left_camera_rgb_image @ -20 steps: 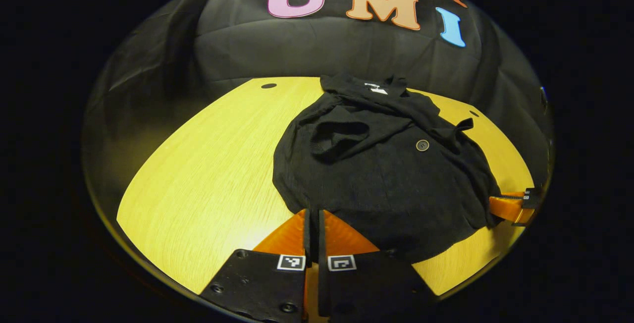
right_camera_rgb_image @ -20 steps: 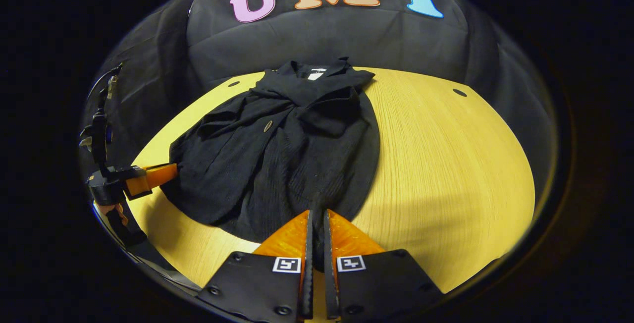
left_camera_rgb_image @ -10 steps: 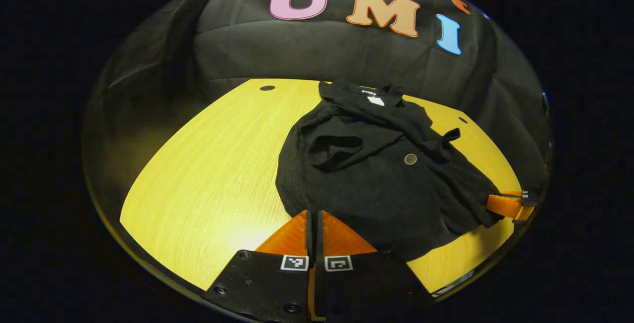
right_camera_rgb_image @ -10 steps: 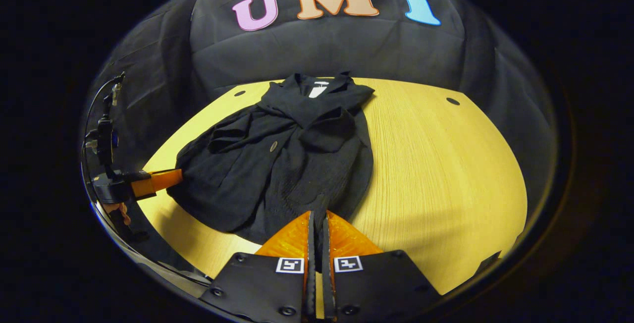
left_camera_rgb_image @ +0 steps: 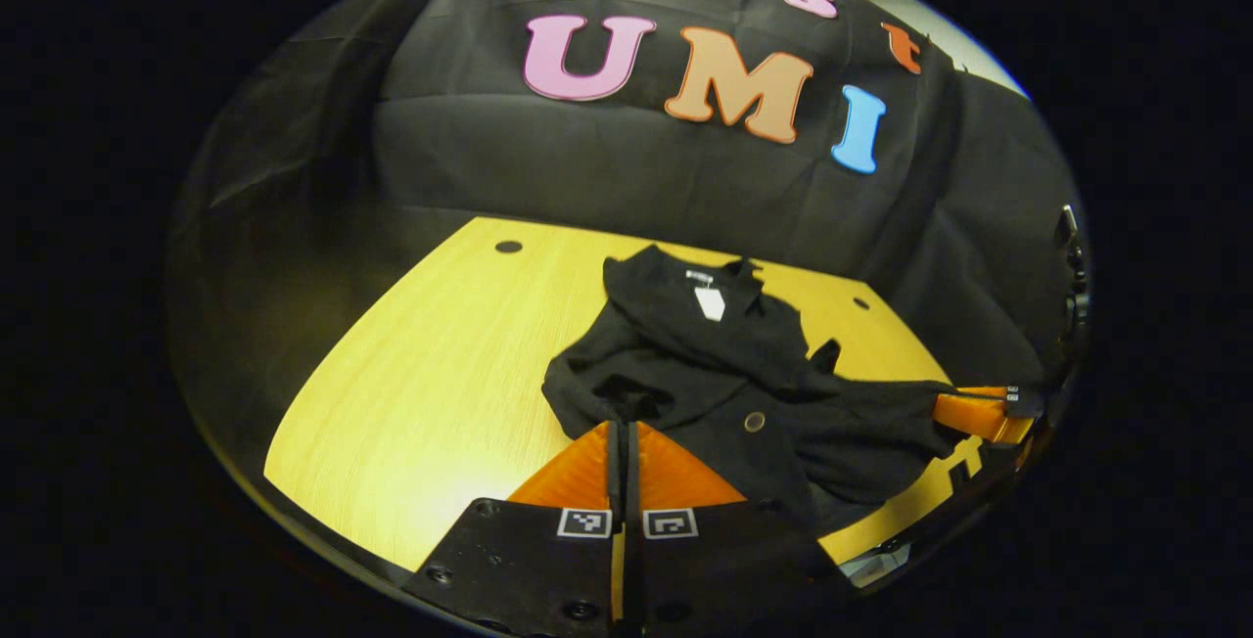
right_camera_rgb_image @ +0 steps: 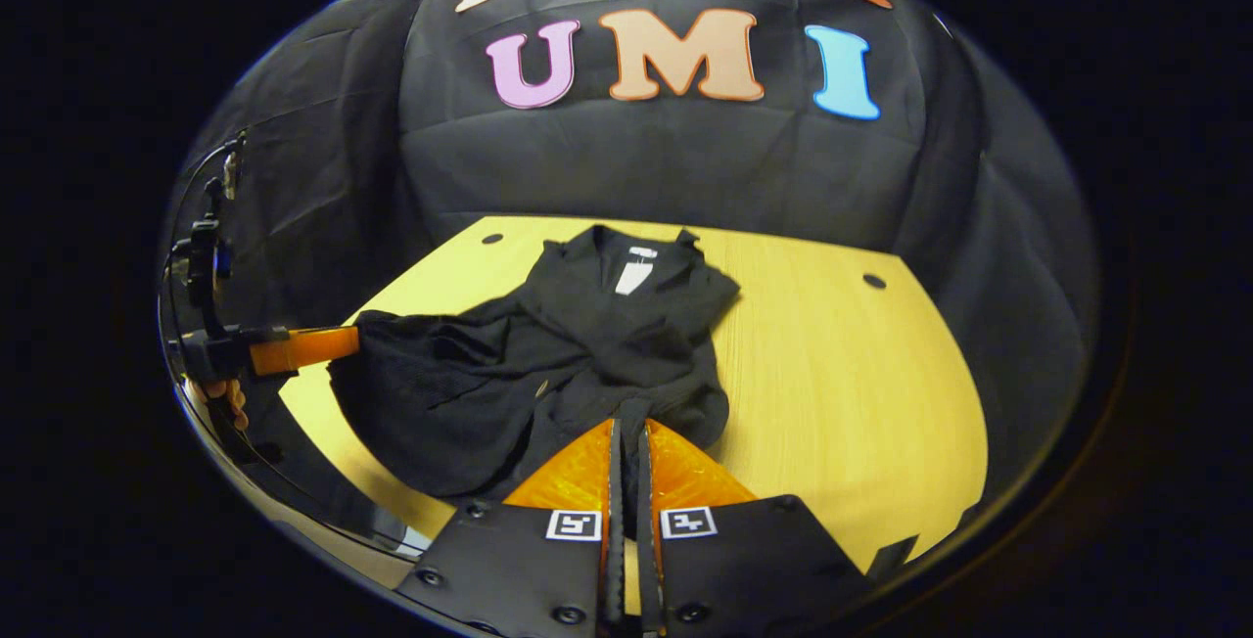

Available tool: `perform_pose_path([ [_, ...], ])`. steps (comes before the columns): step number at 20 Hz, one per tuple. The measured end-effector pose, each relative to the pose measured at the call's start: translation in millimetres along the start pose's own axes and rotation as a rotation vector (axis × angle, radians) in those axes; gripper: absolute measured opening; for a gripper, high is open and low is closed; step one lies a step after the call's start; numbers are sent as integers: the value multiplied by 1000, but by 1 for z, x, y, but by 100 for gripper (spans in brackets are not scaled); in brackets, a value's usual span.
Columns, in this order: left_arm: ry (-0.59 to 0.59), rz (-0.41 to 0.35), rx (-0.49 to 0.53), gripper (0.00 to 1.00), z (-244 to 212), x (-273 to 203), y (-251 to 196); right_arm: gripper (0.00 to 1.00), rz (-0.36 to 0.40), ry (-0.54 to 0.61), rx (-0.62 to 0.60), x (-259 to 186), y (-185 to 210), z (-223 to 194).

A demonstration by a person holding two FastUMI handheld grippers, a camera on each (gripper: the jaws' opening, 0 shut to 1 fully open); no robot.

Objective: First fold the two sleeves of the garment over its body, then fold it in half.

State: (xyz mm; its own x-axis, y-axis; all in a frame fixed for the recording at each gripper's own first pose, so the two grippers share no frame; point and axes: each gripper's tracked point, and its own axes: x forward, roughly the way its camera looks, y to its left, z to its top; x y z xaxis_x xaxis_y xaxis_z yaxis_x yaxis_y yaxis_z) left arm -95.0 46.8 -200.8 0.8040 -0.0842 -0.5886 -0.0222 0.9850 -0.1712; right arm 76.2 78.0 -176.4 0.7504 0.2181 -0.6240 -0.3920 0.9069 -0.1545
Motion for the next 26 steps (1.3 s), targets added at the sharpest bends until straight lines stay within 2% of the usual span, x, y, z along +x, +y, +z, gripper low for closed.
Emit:
perform_pose_path([
  [1,-31,-10,1,0,19,11,0,11,-12,-26,-21,4,-4,18],
  [2,-60,-8,9,0,37,27,2,8,-21,-42,-38,13,-8,36],
  [8,-150,-33,27,0,116,115,-5,7,-50,-61,-95,102,-38,117],
  [9,-163,-29,32,0,128,128,-4,4,-52,-66,-89,117,-44,128],
  [10,-173,-19,40,0,138,143,-3,8,-55,-62,-80,132,-51,138],
  [14,-206,38,50,0,177,200,13,5,-67,-53,-49,190,-74,173],
  [15,-207,51,52,0,181,214,17,10,-69,-49,-41,204,-80,178],
  [19,-154,82,71,0,172,262,27,7,-67,-26,38,263,-101,194],
  [21,-110,104,62,0,153,271,33,7,-73,42,74,297,-114,181],
  [23,-80,112,-3,0,142,275,38,7,-65,133,116,314,-116,157],
  [24,-79,117,-32,0,140,275,42,11,-54,158,122,319,-118,150],
  [25,-79,128,-46,0,137,274,47,31,-52,170,118,324,-123,146],
  [26,-80,145,-47,0,136,272,54,37,-48,162,115,323,-127,148],
])
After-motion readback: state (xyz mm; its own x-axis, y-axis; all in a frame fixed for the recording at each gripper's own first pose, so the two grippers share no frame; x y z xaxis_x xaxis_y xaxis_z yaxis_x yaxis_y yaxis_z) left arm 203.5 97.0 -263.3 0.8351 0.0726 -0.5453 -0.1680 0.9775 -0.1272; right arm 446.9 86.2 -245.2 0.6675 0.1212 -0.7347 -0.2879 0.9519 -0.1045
